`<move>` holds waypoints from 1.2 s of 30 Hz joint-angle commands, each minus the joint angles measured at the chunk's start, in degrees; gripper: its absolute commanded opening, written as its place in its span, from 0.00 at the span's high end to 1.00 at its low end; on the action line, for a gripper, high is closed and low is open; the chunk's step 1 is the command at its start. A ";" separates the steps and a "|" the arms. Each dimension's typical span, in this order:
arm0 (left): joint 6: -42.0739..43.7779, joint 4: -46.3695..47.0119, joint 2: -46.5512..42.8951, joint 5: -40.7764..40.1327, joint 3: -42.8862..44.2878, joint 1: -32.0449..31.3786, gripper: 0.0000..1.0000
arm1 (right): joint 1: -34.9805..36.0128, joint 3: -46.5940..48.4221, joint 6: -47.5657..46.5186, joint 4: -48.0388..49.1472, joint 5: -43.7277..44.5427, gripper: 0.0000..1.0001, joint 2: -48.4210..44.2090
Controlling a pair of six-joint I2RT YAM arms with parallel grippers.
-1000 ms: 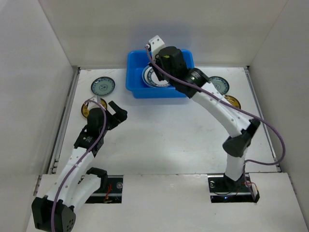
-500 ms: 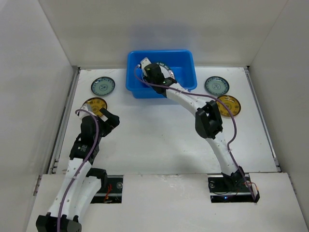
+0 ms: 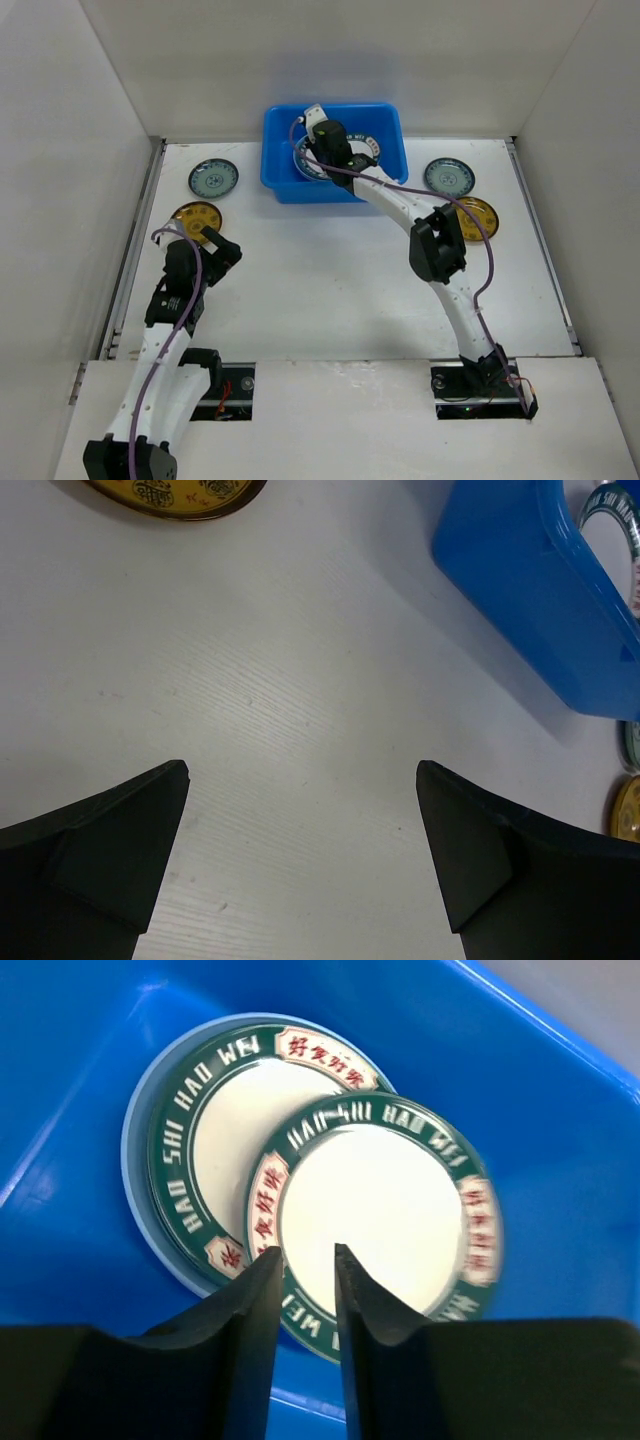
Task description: Place the plates into the plastic bin on the countertop
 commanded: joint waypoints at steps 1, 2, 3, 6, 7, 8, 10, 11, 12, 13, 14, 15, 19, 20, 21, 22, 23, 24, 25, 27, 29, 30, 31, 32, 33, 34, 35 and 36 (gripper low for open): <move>-0.05 1.63 0.38 -0.01 0.43 0.60 0.00 | 0.09 1.61 3.39 4.61 -2.45 0.65 0.92; -0.05 1.63 0.56 -0.10 0.61 0.69 0.00 | 0.09 1.70 4.10 4.61 -3.24 0.65 0.83; -0.05 1.63 0.65 -0.18 0.69 0.87 0.00 | 0.09 1.96 4.63 4.61 -4.12 0.64 0.66; -0.31 1.72 0.74 -0.53 0.78 1.57 0.00 | 0.35 2.58 5.68 4.61 -5.36 0.55 -0.48; -0.49 1.72 0.74 -0.62 0.70 2.01 0.00 | 0.35 2.49 6.56 4.52 -5.71 0.48 -1.79; -0.66 1.72 0.83 -0.62 0.69 2.45 0.00 | 0.35 2.06 7.44 4.35 -5.97 0.43 -3.11; -1.45 1.72 1.52 -1.06 0.78 3.24 0.00 | 0.35 -0.22 9.19 4.70 -6.67 0.26 -6.97; -1.63 1.81 2.14 -1.50 0.96 3.68 0.00 | 0.35 -1.88 10.16 4.79 -7.11 0.19 -9.34; -1.72 2.16 2.75 -2.11 1.13 4.29 0.00 | 0.27 -3.82 11.22 4.87 -7.47 0.15 -11.89; -1.98 2.60 3.46 -2.81 1.13 4.99 0.00 | 0.09 -6.36 12.36 5.14 -7.73 0.13 -14.87; -2.50 3.04 4.33 -3.34 1.31 5.78 0.00 | -0.17 -9.52 13.50 5.57 -8.08 0.11 -18.12; -2.94 3.74 5.21 -3.61 1.40 6.66 0.00 | -0.61 -13.64 14.64 6.45 -8.17 0.10 -22.24; -6.02 8.48 10.22 -2.74 1.75 9.65 0.00 | -1.58 -30.33 19.21 10.05 -7.47 0.08 -37.19; -6.90 9.79 11.80 -2.30 1.84 10.09 0.00 | -1.75 -34.55 20.36 10.76 -7.29 0.08 -40.97; -7.60 11.29 13.38 -1.86 1.92 10.53 0.01 | -1.93 -38.42 21.58 11.46 -7.03 0.07 -44.48; -8.30 12.78 14.96 -1.24 1.93 10.97 0.01 | -2.19 -42.99 22.99 11.90 -6.68 0.07 -48.87; -9.18 14.27 16.54 -0.72 1.93 11.41 0.01 | -2.28 -45.73 23.87 11.99 -6.42 0.07 -51.35; -9.97 15.68 18.04 -0.19 2.01 11.76 0.02 | -2.46 -49.85 25.01 11.99 -6.07 0.07 -55.64; -11.02 17.35 19.97 0.25 2.01 12.20 0.03 | -2.63 -53.11 26.07 12.08 -5.80 0.07 -58.81; -12.35 19.82 22.61 0.43 1.93 12.99 0.04 | -2.72 -59.18 28.00 12.08 -5.10 0.07 -64.62; -14.02 22.71 25.68 0.43 1.66 14.13 0.07 | -2.81 -64.54 29.59 12.08 -4.57 0.07 -69.98; -14.55 24.29 27.09 0.43 1.57 14.66 0.10 | -2.90 -67.09 30.38 12.08 -4.22 0.07 -72.27; -14.99 25.44 28.06 0.43 1.40 15.10 0.11 | -2.99 -69.38 31.08 11.82 -3.78 0.07 -74.21; -15.51 27.19 29.46 0.17 1.22 15.72 0.12 | -3.25 -71.49 31.70 11.47 -3.34 0.07 -76.05; -16.04 28.52 30.44 -0.01 0.96 16.24 0.14 | -3.60 -73.42 32.14 11.20 -3.16 0.07 -77.55; -16.65 29.66 31.32 -0.10 0.78 16.77 0.16 | -3.95 -75.45 32.67 10.68 -3.08 0.08 -79.31; -17.01 30.71 32.02 -0.10 0.61 17.21 0.16 | -4.21 -76.34 33.11 10.15 -3.07 0.08 -80.28; -17.36 32.03 33.07 -0.36 0.35 17.65 0.17 | -4.56 -77.39 33.63 9.45 -3.07 0.08 -81.60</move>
